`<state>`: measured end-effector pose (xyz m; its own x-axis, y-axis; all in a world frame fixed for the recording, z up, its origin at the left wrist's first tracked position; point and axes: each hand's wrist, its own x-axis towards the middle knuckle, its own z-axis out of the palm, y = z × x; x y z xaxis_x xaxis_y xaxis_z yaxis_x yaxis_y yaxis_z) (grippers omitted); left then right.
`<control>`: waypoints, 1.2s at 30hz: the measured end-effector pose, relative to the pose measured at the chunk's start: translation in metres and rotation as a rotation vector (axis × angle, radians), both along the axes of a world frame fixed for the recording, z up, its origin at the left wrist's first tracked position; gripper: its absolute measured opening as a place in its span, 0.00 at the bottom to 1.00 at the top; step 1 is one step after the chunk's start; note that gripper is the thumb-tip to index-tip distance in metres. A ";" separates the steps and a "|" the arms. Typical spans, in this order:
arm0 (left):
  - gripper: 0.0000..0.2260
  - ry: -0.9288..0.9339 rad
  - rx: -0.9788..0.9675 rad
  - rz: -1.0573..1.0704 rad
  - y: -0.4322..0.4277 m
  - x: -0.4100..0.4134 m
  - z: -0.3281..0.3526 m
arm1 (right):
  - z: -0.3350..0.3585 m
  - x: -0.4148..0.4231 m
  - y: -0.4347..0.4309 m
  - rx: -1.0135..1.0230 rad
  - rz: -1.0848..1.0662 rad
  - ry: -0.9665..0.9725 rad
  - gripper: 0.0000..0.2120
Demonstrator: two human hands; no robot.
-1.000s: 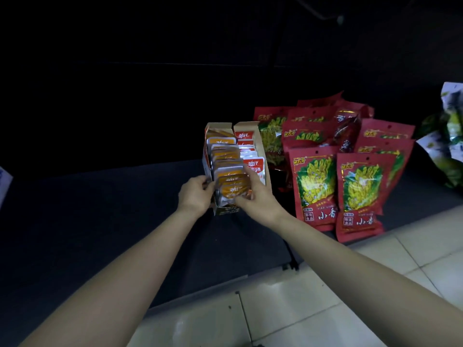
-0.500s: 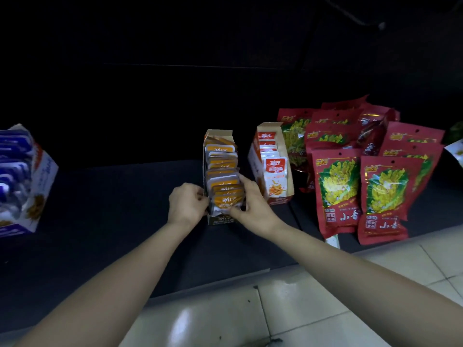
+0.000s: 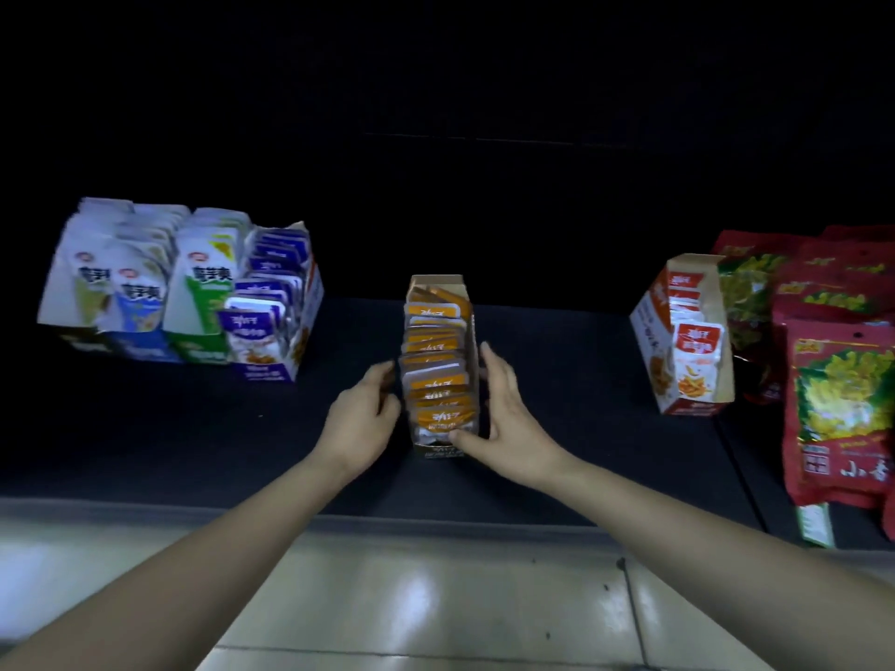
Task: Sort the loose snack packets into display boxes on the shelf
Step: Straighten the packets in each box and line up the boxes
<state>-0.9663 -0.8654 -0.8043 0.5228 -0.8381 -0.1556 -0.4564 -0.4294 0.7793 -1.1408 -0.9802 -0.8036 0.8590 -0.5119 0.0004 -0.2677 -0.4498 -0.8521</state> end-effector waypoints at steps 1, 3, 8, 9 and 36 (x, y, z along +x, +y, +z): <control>0.21 0.114 -0.053 0.022 0.004 -0.003 0.003 | -0.003 0.000 -0.001 -0.004 0.004 -0.003 0.48; 0.23 0.248 -0.124 -0.014 0.008 -0.012 0.010 | -0.010 0.001 -0.002 -0.003 -0.006 0.000 0.49; 0.32 0.221 -0.143 -0.202 0.005 -0.028 0.006 | -0.017 0.000 -0.003 -0.053 0.011 -0.028 0.46; 0.35 0.151 -0.151 -0.221 0.005 -0.027 0.004 | -0.016 -0.002 -0.006 -0.053 0.008 -0.039 0.44; 0.26 -0.514 -0.362 -0.289 0.012 -0.010 -0.015 | 0.014 -0.012 -0.040 -0.270 0.079 -0.142 0.12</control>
